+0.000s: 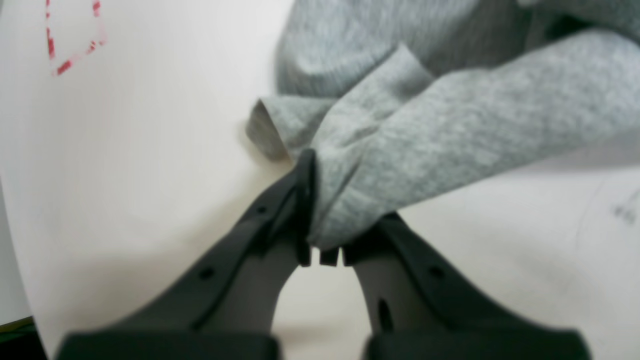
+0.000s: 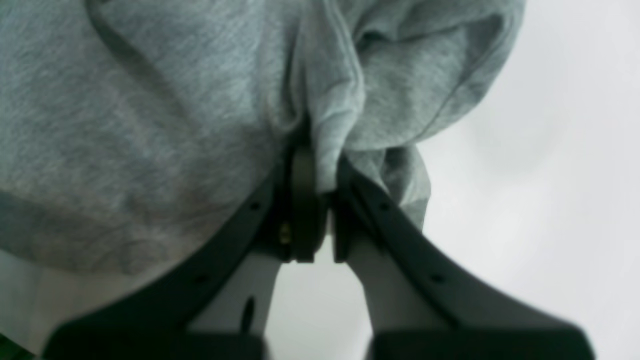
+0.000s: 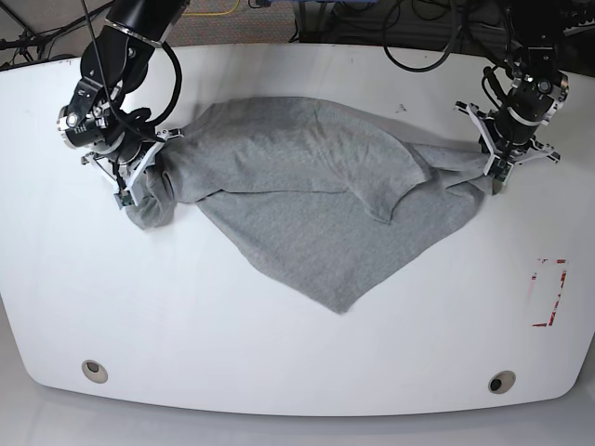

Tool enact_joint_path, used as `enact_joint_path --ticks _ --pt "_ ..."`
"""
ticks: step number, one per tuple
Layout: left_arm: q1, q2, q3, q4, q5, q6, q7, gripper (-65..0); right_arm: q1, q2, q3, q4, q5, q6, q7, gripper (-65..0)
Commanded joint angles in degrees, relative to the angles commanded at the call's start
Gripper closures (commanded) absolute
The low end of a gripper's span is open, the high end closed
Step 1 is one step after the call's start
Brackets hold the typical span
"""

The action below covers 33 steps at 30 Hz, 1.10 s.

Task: Fold the T-shirt properly
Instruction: 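Lay the stretched shirt flat on the table with both grippers, then drag the shirt edge with the left gripper toward the shirt's middle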

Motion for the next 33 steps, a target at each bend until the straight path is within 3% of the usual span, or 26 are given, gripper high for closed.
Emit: enact_joint_path --ticks 2,3,6,7,8,10,14,26,33 --pt "0.0 -0.1 0.4 0.0 0.1 0.0 0.1 -1.5 -0.4 -0.1 -0.1 0.4 0.0 0.00 0.0 0.0" --pt "0.0 -0.1 0.4 0.0 0.1 0.0 0.2 -5.4 -0.6 -0.3 -0.2 0.4 0.0 0.00 0.0 0.0" --pt "0.0 -0.1 0.4 0.2 0.0 -0.1 1.7 -22.6 -0.7 -0.3 -0.3 0.6 0.0 0.00 0.0 0.0" --pt "-0.1 0.1 0.4 0.2 -0.1 -0.1 2.5 -31.7 -0.7 -0.3 -0.3 0.6 0.0 0.00 0.0 0.0" --pt "-0.1 0.2 0.4 0.2 -0.2 -0.1 2.7 -34.4 -0.7 -0.3 -0.4 0.6 0.0 0.00 0.0 0.0" --pt "-0.3 0.4 0.5 0.2 -0.4 -0.1 3.3 -47.5 -0.5 -0.3 -0.4 0.6 0.0 0.00 0.0 0.0" --pt "-1.6 1.6 1.7 0.2 -0.7 -0.1 3.6 -63.3 -0.5 -0.4 -0.4 0.6 0.0 0.00 0.0 0.0" --pt "-12.5 4.5 1.9 -0.3 -7.4 0.0 3.7 -65.0 0.2 -1.4 -0.5 0.5 -0.1 0.00 0.1 0.0" --pt "-21.7 9.1 2.0 -8.2 -5.2 0.0 3.7 -65.0 0.3 -1.5 -0.4 0.4 -0.1 0.00 0.1 0.0"
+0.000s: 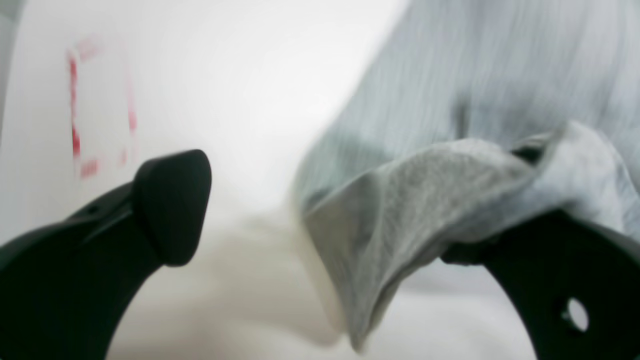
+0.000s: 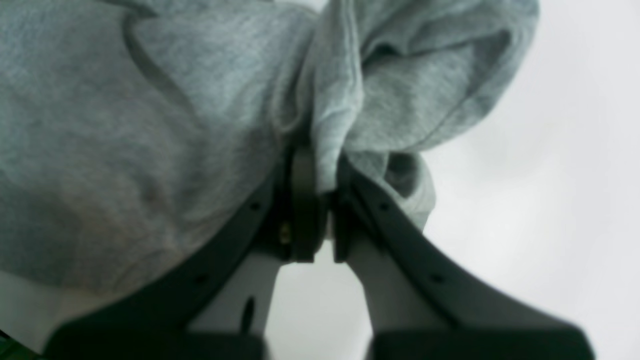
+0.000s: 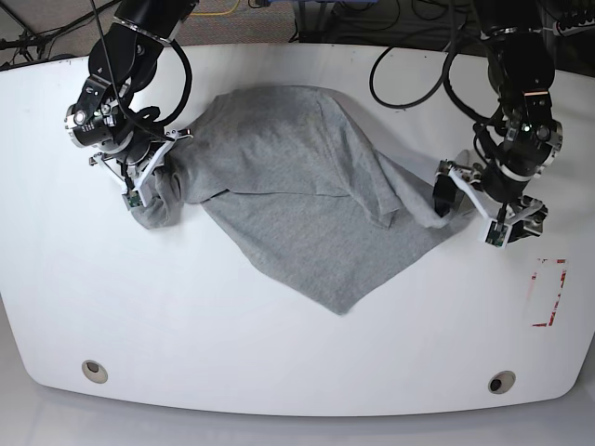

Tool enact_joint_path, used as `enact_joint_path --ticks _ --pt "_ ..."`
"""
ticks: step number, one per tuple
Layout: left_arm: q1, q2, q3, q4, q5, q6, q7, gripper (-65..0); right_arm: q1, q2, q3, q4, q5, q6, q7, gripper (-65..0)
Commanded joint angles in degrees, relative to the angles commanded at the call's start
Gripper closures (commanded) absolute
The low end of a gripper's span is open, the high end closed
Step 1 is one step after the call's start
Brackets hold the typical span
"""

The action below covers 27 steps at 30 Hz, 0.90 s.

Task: Fold the T-shirt properly
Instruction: 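Drag the shirt edge with the left gripper toward the shirt's middle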

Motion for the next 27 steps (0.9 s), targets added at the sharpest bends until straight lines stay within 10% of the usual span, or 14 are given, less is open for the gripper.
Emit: enact_joint_path --ticks 27 --pt "-20.1 3.2 0.8 -22.9 1.5 -0.1 1.3 -65.0 0.1 0.0 -0.1 -0.1 -0.1 0.00 0.0 0.0"
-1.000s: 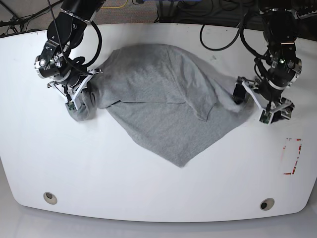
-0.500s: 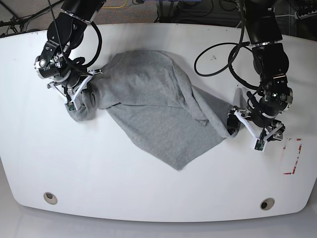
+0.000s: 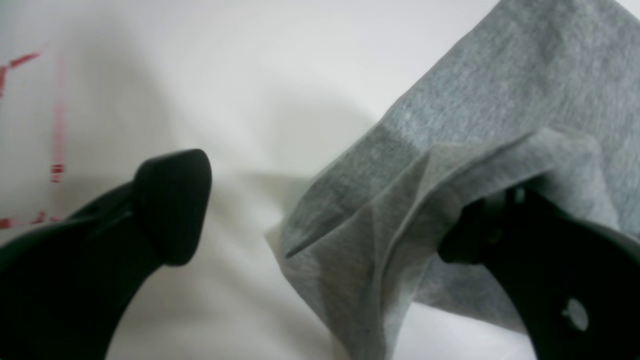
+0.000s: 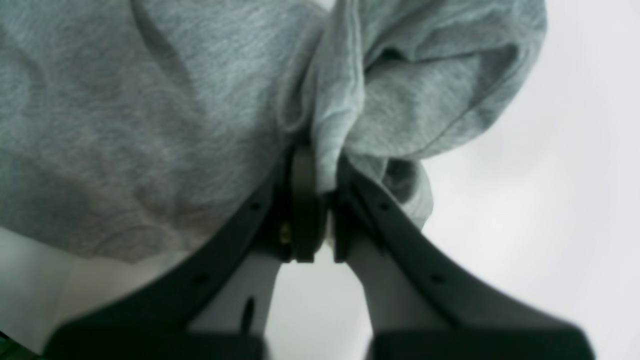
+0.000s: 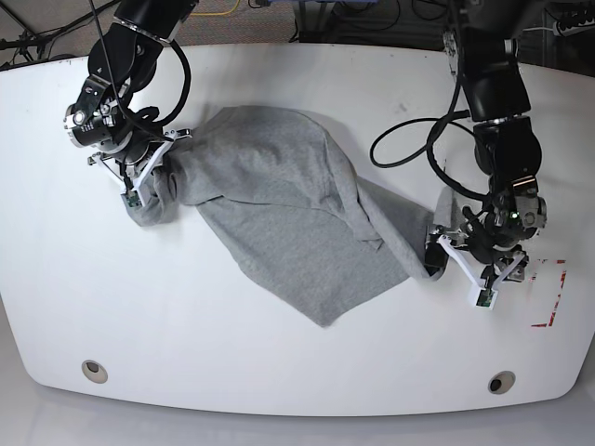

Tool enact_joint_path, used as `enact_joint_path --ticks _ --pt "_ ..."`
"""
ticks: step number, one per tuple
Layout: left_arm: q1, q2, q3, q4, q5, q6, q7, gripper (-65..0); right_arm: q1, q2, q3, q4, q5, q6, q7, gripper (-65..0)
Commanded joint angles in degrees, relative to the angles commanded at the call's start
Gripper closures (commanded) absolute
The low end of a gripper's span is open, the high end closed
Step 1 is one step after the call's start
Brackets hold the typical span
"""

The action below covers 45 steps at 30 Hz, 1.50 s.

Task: Fold the T-shirt properly
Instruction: 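Drag the shirt edge with the left gripper toward the shirt's middle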

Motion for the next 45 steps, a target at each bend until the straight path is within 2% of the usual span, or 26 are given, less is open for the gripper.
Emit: enact_joint_path --ticks 3,6,7,9,13,17,20,23,28,32,38,45 --pt "-0.6 1.0 0.0 0.1 -1.9 -1.2 0.8 -65.0 0.0 0.0 0.0 0.0 -0.3 0.00 0.0 0.0" --pt "-0.9 0.8 0.1 0.4 -6.2 -5.9 4.5 -65.0 0.1 0.0 0.0 0.0 -0.3 0.00 0.1 0.0" --pt "-1.1 0.1 0.1 1.4 -8.4 -8.4 7.0 -65.0 0.1 0.0 0.0 0.0 -0.2 0.00 0.1 0.0" --pt "-1.1 -0.5 0.0 4.0 -10.6 -10.8 10.5 -65.0 0.1 0.0 0.0 0.0 0.0 0.00 0.1 0.0" --pt "0.4 -1.8 -0.4 10.1 -13.6 -11.5 17.1 -65.0 0.1 0.2 0.0 0.0 -0.4 0.00 0.1 0.0" --pt "3.4 -3.6 -0.4 15.2 -16.9 -11.7 20.5 -65.0 0.1 0.2 0.0 0.0 -0.1 0.00 0.1 0.0" --pt "5.8 -6.2 -0.4 19.2 -21.4 -11.6 21.7 -65.0 0.1 0.1 0.0 0.0 0.1 0.00 0.1 0.0" --pt "6.6 -7.2 -0.4 19.2 -23.0 -11.1 20.5 -65.0 0.5 0.0 0.0 0.0 0.1 0.00 0.1 0.0" --pt "6.3 -6.9 0.1 14.8 -20.7 -10.1 15.0 -65.0 1.1 0.0 0.0 0.0 0.0 0.00 0.1 0.0" --pt "3.0 -4.5 2.5 8.0 -18.5 -7.9 9.5 -65.0 1.3 0.0 0.0 -0.1 -0.3 0.00 0.1 0.0" --pt "-2.1 -2.0 5.3 -1.7 -15.1 -6.7 5.3 -65.0 1.3 0.1 -0.1 -1.0 -0.3 0.00 0.4 0.0" --pt "-6.9 1.8 8.6 -13.8 -11.1 -4.7 -4.3 -65.0 1.2 0.0 -0.1 -3.1 -0.1 0.00 3.2 0.0"
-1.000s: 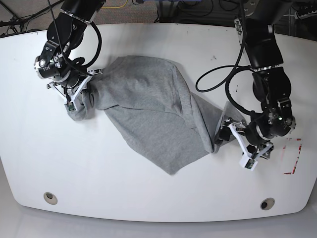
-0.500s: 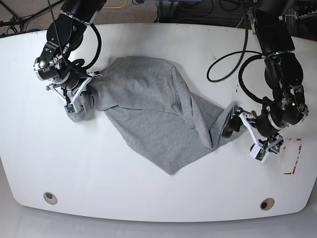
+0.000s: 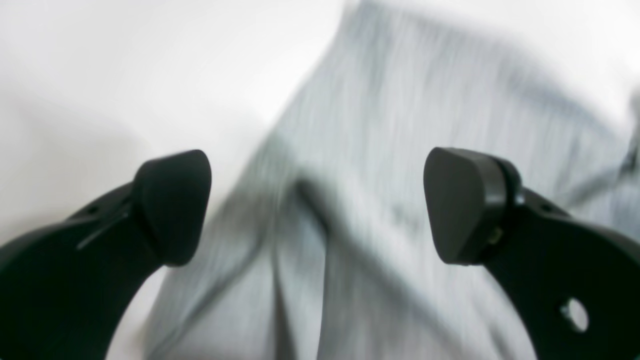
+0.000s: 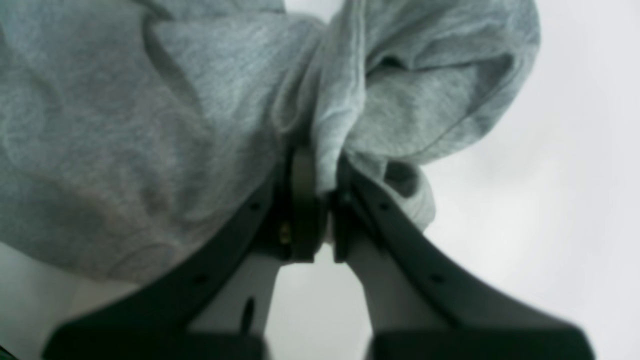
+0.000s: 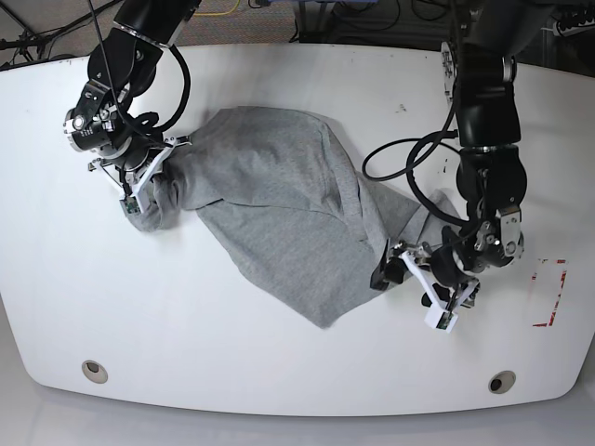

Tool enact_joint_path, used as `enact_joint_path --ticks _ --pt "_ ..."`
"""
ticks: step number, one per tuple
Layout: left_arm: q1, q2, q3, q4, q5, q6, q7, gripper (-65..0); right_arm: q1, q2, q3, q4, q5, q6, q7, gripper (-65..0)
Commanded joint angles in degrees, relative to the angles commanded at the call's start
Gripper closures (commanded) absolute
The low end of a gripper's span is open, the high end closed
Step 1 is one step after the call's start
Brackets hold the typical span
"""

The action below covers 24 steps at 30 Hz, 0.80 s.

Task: Fold the T-shirt properly
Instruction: 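Drag the shirt edge with the left gripper toward the shirt's middle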

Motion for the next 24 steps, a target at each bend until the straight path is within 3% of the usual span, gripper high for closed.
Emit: enact_joint_path --ticks 4,13,20,24 --pt "2.1 -0.2 1.0 1.0 1.4 0.5 -5.5 -65.0 0.0 0.0 0.0 -1.2 0.0 0.00 0.4 0.0" --pt "1.3 -0.5 2.5 -6.2 4.2 3.3 -8.9 -65.0 0.0 0.1 0.0 -1.7 0.2 0.00 1.2 0.0" --pt "1.8 -3.0 2.5 -4.7 3.9 2.9 -8.9 -65.0 0.0 0.0 0.0 -1.7 0.2 0.00 1.4 0.0" --pt "4.8 -3.3 2.5 -0.3 4.0 2.9 -6.6 -65.0 0.0 0.0 0.0 -1.7 0.2 0.00 1.4 0.0"
